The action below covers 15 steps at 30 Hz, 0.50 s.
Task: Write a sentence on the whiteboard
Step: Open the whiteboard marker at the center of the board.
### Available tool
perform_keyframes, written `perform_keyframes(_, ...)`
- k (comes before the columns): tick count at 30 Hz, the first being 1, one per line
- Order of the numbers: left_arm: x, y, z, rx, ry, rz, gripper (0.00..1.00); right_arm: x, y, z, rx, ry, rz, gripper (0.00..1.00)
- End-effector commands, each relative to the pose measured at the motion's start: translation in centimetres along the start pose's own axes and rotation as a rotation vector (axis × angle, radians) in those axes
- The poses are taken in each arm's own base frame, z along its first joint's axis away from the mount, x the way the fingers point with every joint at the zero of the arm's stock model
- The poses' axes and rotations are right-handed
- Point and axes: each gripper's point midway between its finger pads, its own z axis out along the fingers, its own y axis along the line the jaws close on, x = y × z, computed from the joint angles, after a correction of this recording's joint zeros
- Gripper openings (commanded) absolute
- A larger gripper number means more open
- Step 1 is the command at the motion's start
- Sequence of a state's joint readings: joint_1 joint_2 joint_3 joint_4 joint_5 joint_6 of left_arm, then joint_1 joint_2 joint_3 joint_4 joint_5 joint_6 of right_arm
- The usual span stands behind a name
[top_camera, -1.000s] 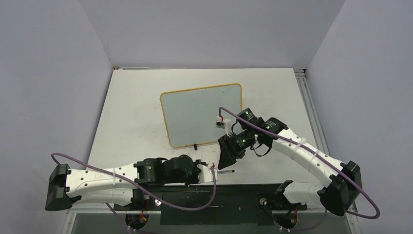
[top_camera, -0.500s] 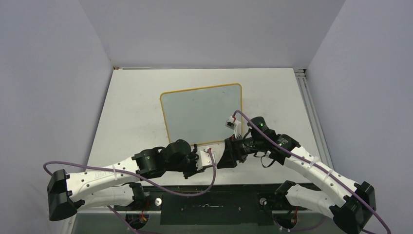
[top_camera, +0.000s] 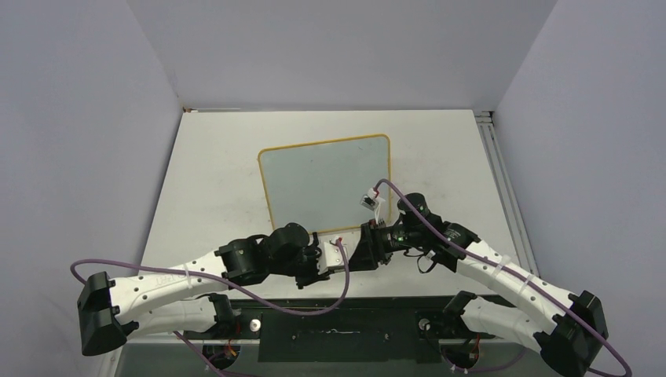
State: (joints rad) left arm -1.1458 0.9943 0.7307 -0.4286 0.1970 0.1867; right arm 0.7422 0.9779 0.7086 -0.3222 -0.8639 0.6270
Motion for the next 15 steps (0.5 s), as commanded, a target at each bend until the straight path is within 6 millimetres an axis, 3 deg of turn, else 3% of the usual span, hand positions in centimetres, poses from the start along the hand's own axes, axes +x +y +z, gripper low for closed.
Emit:
perform_keyframes(1,-2.7,0.2,-0.5,0.012,-0.07,-0.013,0.0,0.8,0.7,0.5,-0.043,0.028,-0.026,0.44)
perform_keyframes(9,-2.4,0.2,-0.2,0.019,-0.056,-0.02,0.0,0.8,-0.4,1.1,-0.024,-0.023,-0.004,0.35)
perform_keyframes(15,-2.5,0.1,0.2,0.029,-0.066,-0.017,0.0,-0.1,0.1,0.8,-0.047,-0.096,-0.018,0.27)
